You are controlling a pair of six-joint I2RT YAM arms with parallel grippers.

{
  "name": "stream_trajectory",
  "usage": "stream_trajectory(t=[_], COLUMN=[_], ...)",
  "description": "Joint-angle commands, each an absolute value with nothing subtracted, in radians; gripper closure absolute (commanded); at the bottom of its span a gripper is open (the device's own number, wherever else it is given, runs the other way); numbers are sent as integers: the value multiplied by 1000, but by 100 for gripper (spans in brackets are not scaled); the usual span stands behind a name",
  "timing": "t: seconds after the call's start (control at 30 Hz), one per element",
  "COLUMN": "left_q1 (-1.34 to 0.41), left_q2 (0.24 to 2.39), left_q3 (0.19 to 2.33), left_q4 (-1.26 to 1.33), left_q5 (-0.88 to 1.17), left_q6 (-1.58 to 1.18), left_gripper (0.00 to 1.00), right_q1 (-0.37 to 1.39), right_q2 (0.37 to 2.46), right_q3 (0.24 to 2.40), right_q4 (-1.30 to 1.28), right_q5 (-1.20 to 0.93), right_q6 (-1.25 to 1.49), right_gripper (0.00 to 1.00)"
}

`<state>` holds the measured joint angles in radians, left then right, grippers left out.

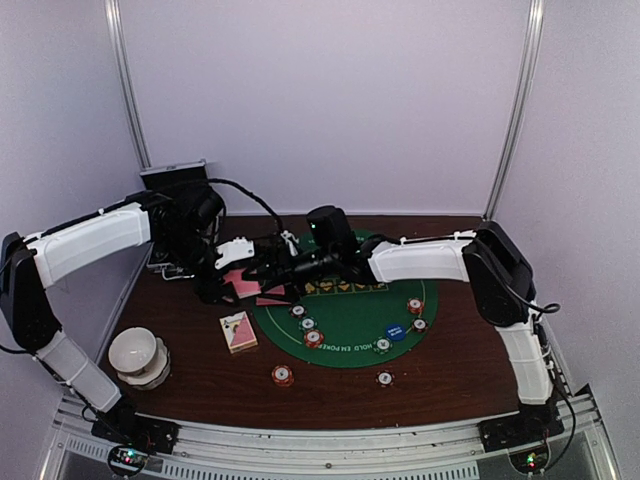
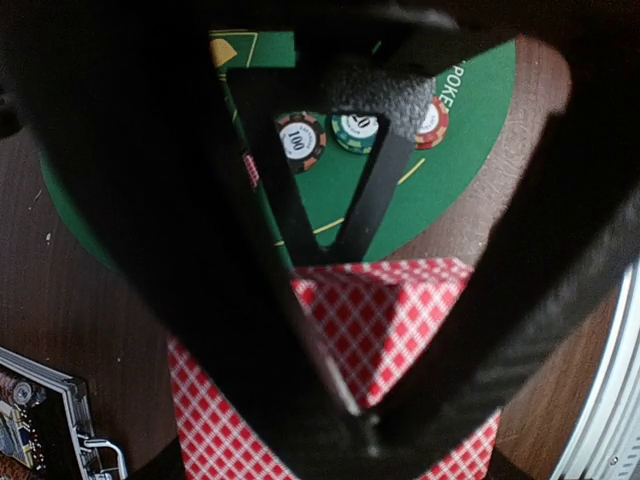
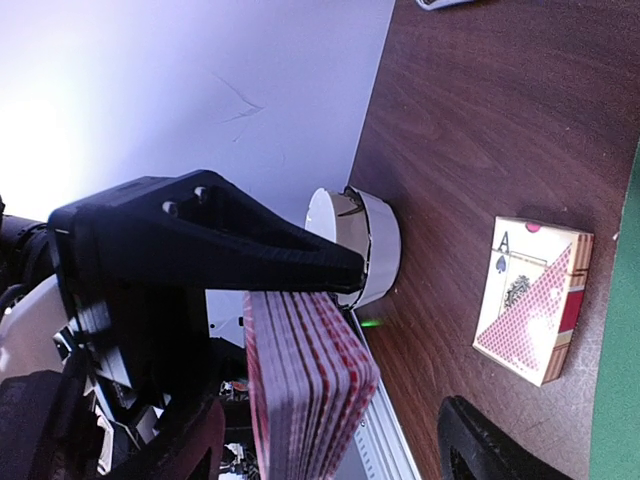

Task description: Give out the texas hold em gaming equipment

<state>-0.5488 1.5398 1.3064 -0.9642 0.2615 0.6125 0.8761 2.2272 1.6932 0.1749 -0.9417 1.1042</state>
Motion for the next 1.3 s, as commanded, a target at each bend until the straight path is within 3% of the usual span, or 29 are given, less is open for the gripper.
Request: stream_trajectory(t=[0.0, 0.4, 0.6, 0.93, 1.13, 1.27], left_q1=[-543, -543, -543, -543, -543, -543], left_q2=[1554, 1581, 1581, 1580, 1580, 1578], left_q3=[1349, 1389, 1390, 1384, 1379, 1379], left_q4=[-934, -935, -947, -947, -947, -947], left_q5=[286, 290, 290, 282, 279, 284], left_q6=[600, 595, 601, 607, 609, 610], left_gripper=[100, 100, 100, 100, 100, 100], right_q1=[896, 902, 886, 863, 861, 864], right_q2=[2265, 2327, 2313, 2253, 2237, 2236], right_q3=[1769, 1871, 1838, 1785, 1765, 1764], right_q4=[213, 61, 67, 85, 94, 121], right_q5=[-987, -1017, -1020, -1024, -1018, -1016], right_q6=[1127, 1076, 1082, 1081, 1085, 1105], right_gripper=[23, 25, 37, 46, 46, 38])
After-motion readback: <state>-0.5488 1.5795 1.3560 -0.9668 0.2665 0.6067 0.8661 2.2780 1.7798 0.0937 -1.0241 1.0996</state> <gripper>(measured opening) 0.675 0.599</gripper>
